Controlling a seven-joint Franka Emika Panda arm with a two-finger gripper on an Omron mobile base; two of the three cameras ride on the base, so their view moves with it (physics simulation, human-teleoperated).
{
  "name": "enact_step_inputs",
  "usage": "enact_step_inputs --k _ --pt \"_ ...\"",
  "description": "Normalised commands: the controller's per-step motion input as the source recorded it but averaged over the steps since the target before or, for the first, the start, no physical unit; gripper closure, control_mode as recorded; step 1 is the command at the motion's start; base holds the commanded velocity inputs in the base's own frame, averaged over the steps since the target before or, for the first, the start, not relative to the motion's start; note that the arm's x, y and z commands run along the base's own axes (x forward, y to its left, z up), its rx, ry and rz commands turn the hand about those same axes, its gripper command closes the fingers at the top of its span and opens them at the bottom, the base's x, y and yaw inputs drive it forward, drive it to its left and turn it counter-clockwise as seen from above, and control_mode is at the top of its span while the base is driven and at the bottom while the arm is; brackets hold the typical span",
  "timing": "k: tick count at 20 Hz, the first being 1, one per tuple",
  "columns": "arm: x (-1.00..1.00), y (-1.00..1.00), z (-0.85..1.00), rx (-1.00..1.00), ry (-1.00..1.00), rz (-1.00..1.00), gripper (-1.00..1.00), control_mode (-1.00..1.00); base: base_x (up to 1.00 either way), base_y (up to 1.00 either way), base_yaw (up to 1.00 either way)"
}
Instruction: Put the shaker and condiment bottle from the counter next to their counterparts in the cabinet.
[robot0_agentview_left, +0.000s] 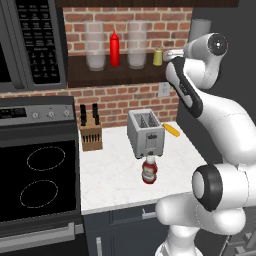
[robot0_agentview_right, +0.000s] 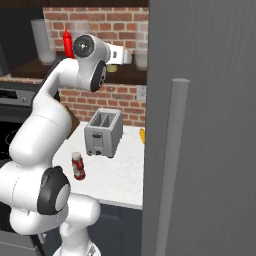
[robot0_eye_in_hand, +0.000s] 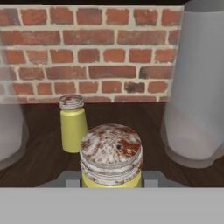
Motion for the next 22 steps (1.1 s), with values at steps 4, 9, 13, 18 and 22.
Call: enact_step_inputs --k 4,9,13,18,22 --pt "0.3 -0.04 0.0 0.0 0.0 0.0 1.0 -1.0 0.0 0.0 0.0" --pt "0.26 -0.03 0.0 0.0 0.0 0.0 1.0 -1.0 0.0 0.0 0.0" --pt "0.22 -0.01 0.0 0.0 0.0 0.0 1.0 -1.0 0.0 0.0 0.0" --pt "0.16 0.0 -0.02 0.0 0.0 0.0 1.0 -1.0 0.0 0.0 0.0" --pt "0.08 0.0 -0.09 0.0 0.0 0.0 1.0 -1.0 0.0 0.0 0.0"
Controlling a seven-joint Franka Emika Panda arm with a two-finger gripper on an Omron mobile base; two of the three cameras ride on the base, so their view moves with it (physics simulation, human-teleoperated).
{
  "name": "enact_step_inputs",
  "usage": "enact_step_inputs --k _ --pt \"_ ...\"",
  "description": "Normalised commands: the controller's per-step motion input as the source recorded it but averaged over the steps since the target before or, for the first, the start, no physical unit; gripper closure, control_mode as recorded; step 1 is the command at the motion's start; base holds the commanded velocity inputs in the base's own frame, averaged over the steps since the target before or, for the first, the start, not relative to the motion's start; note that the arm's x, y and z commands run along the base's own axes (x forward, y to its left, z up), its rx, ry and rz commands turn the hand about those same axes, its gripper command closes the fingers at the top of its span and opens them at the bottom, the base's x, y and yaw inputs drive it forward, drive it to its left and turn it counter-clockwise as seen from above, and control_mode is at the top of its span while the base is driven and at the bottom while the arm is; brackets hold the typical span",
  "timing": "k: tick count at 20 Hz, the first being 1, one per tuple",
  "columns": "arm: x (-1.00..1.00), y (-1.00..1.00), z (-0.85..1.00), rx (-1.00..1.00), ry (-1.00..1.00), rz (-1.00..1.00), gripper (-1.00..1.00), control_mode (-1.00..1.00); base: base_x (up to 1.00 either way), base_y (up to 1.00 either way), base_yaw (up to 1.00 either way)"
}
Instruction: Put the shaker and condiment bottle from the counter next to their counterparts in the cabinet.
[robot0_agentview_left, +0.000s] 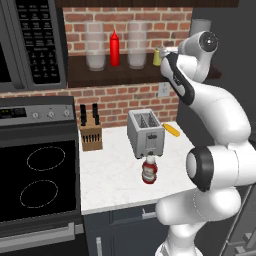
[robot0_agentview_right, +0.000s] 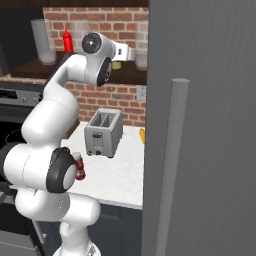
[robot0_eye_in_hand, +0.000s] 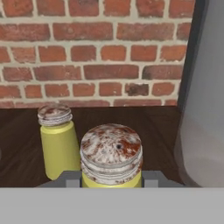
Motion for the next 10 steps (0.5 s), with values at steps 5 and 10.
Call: enact_step_inputs --k 5,10 --pt "0.06 0.0 -0.04 0.0 0.0 0.0 1.0 -1.0 0.0 0.0 0.0" --pt "0.09 -0.04 0.0 0.0 0.0 0.0 1.0 -1.0 0.0 0.0 0.0"
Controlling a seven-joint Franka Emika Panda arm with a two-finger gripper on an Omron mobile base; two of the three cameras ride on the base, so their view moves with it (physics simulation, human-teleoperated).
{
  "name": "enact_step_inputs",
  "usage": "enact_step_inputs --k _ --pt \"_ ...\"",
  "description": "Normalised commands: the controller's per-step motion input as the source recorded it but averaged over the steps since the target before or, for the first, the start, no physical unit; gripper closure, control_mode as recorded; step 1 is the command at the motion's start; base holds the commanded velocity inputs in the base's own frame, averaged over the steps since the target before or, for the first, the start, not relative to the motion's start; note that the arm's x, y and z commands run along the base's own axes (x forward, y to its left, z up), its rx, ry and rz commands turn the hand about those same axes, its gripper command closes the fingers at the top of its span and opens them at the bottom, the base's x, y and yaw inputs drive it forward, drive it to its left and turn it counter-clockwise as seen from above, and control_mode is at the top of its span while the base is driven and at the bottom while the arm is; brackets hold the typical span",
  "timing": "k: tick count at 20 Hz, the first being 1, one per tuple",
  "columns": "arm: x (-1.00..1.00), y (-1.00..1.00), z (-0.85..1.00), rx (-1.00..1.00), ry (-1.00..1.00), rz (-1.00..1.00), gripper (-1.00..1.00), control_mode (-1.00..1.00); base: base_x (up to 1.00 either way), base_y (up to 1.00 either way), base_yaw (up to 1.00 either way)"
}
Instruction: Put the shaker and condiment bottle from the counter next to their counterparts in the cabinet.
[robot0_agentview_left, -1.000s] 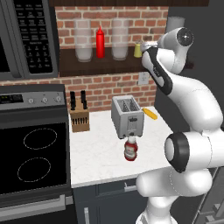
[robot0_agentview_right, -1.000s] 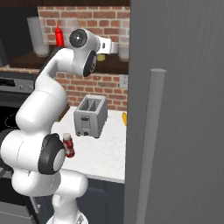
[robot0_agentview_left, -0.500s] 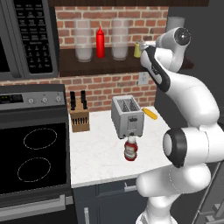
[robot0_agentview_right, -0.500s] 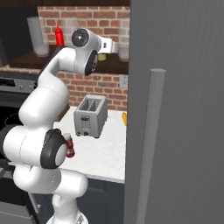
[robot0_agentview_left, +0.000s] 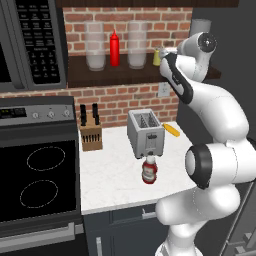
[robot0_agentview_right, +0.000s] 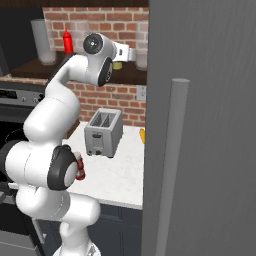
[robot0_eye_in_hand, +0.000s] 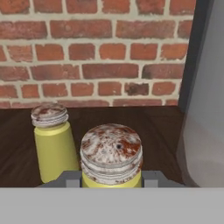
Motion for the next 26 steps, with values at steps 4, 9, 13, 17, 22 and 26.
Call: enact_step_inputs --k 4,9,13,17,22,26 --pt "0.14 -0.04 0.0 0.0 0.0 0.0 1.0 -1.0 0.0 0.0 0.0" --pt "0.11 0.0 0.0 0.0 0.0 0.0 1.0 -1.0 0.0 0.0 0.0" --pt "0.19 0.0 0.0 0.0 0.0 0.0 -1.0 -1.0 0.0 0.0 0.0" --pt "0.1 0.0 0.0 0.0 0.0 0.0 -1.0 -1.0 0.0 0.0 0.0" --pt "0.07 0.0 0.0 0.0 0.0 0.0 -1.0 -1.0 0.0 0.0 0.0" --pt "0.03 0.0 0.0 0.0 0.0 0.0 -1.0 -1.0 0.0 0.0 0.0"
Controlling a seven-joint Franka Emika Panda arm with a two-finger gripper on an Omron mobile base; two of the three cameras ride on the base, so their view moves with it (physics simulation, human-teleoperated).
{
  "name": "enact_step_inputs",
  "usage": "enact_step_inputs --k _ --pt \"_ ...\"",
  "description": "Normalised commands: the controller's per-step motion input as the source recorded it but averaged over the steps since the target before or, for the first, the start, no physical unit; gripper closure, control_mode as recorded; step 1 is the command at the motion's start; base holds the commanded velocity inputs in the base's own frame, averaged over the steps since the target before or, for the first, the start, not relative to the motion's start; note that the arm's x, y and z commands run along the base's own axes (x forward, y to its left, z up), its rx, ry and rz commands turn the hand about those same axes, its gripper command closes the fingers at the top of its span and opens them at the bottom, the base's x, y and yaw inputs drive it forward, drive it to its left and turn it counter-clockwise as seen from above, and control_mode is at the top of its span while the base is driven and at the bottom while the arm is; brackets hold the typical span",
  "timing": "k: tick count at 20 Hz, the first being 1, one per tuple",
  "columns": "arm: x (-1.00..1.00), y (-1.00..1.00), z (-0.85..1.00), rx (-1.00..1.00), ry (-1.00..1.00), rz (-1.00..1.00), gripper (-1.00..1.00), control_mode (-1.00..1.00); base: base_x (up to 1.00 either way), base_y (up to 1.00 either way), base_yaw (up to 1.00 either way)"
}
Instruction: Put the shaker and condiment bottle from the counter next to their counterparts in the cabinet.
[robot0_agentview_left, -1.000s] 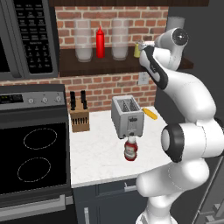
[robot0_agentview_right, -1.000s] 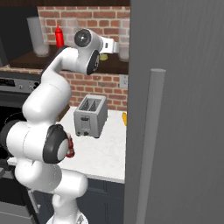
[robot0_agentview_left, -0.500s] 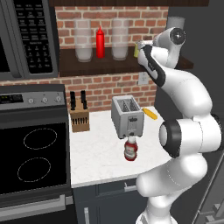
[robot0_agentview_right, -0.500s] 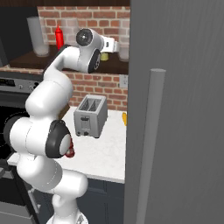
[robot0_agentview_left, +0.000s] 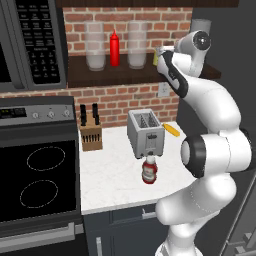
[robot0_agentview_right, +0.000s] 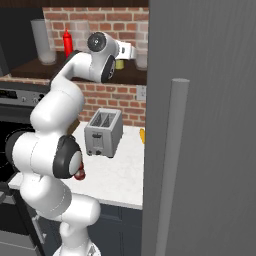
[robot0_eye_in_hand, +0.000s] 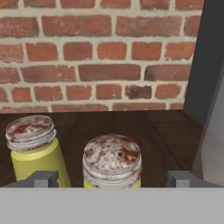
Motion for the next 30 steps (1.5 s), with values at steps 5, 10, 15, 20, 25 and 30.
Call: enact_step_inputs --k 5,10,15,20,25,30 --pt "-0.02 -0.06 0.0 0.0 0.0 0.0 -1.0 -1.0 0.0 0.0 0.0" --pt "-0.24 -0.22 0.0 0.0 0.0 0.03 -1.0 -1.0 0.0 0.0 0.0" --pt "-0.38 -0.15 0.0 0.0 0.0 0.03 -1.0 -1.0 0.0 0.0 0.0" --pt "-0.5 0.02 -0.01 0.0 0.0 0.06 -1.0 -1.0 0.0 0.0 0.0" --pt "-0.4 0.48 -0.01 0.0 0.0 0.07 -1.0 -1.0 0.0 0.0 0.0" --pt "-0.41 0.75 0.0 0.0 0.0 0.04 -1.0 -1.0 0.0 0.0 0.0"
